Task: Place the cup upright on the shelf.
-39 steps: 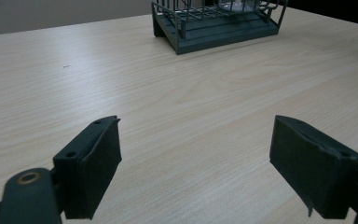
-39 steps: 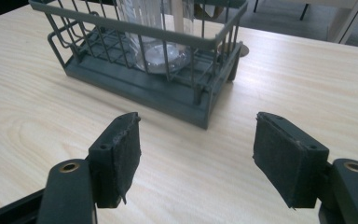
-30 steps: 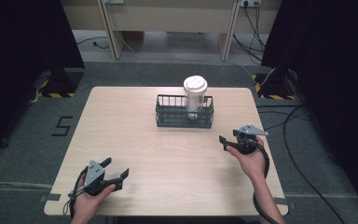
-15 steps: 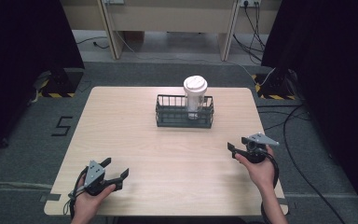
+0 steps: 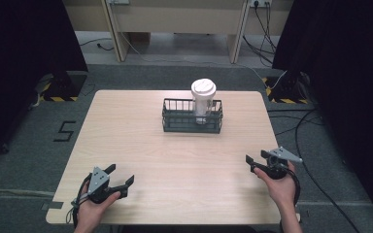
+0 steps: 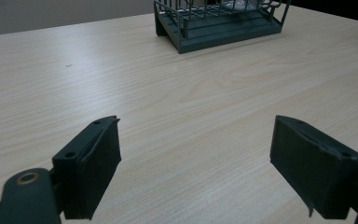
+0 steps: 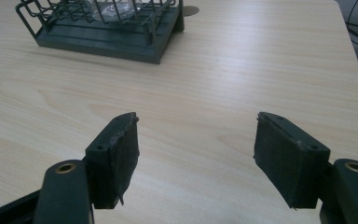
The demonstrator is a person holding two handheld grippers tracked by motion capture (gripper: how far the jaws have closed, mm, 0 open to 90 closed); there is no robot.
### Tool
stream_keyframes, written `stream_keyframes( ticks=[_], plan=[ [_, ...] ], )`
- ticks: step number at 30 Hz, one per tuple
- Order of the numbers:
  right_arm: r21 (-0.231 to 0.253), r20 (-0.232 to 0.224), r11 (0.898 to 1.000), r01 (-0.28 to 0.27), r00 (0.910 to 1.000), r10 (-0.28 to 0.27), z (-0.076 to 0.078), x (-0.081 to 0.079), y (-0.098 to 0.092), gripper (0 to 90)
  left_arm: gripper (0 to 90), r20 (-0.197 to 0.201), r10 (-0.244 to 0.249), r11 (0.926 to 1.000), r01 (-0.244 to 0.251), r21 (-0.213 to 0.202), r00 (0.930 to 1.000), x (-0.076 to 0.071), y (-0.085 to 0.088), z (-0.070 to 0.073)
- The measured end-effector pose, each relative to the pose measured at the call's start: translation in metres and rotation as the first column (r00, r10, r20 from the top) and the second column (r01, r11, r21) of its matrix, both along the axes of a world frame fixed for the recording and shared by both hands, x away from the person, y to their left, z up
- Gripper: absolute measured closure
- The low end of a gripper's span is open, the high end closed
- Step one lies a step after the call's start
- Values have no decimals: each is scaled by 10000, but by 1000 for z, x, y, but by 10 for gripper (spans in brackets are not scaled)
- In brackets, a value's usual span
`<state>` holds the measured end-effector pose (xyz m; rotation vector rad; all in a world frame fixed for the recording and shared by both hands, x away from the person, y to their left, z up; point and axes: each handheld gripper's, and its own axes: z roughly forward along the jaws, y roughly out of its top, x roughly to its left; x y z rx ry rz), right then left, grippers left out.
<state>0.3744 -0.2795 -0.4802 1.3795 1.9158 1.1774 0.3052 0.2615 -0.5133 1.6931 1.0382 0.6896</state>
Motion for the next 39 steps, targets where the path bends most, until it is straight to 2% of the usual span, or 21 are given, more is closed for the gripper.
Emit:
stream_keyframes(
  ticks=[17, 28, 39],
  plan=[
    [34, 27, 9996, 265, 9996, -265, -19, -30, -14, 310, 154, -12, -27, 10000, 27, 31, 10000, 0, 0, 0],
    [195, 150, 9989, 437, 9989, -440, -25, -45, -21, 309, 153, -32, -52, 10000, 52, 61, 10000, 0, -1, 0],
    [269, 522, 9985, 480, 9974, -493, -31, -54, -26, 310, 153, -34, -48, 9999, 49, 114, 10000, 0, 0, 0]
  ],
)
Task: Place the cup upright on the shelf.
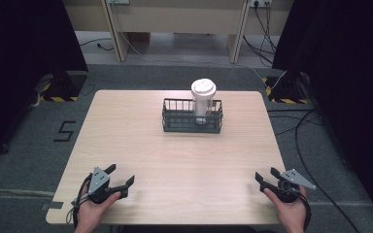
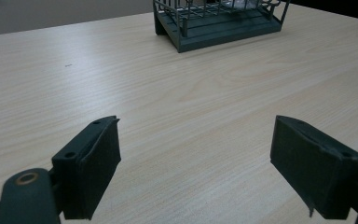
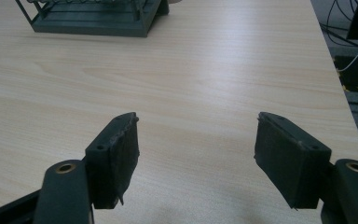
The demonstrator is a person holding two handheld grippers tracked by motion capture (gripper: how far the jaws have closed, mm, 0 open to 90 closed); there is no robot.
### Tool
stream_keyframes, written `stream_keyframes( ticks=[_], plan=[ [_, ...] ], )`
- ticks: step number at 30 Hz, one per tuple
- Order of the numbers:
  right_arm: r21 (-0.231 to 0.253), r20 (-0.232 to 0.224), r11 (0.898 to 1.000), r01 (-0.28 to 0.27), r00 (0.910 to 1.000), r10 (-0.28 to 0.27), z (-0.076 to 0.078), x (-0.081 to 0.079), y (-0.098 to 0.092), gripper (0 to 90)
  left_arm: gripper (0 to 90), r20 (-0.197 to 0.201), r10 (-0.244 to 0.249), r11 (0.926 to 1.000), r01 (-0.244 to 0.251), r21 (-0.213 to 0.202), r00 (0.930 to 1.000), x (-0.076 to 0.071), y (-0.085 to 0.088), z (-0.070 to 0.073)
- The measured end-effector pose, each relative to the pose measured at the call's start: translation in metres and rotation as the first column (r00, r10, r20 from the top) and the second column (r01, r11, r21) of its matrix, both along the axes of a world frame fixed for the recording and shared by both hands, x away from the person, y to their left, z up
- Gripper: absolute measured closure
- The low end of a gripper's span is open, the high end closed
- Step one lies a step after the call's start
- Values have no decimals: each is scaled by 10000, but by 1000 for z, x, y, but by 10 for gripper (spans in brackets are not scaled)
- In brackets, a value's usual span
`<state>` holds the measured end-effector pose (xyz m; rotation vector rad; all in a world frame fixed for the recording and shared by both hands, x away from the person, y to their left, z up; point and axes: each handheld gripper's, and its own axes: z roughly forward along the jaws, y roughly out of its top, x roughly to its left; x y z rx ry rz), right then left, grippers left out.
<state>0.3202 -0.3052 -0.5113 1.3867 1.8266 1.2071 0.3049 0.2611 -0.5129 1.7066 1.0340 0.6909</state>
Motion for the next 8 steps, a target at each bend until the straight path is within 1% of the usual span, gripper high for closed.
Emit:
stream_keyframes(
  ticks=[6, 8],
  plan=[
    [145, 134, 9999, 51, 9999, -53, -1, -2, -1, 302, 153, 2, 8, 10000, -8, -2, 10000, 0, -1, 0],
    [124, 224, 9999, 25, 9997, -28, 0, -2, -1, 296, 153, 21, 14, 10000, -14, 16, 10000, 0, -1, 0]
  ],
)
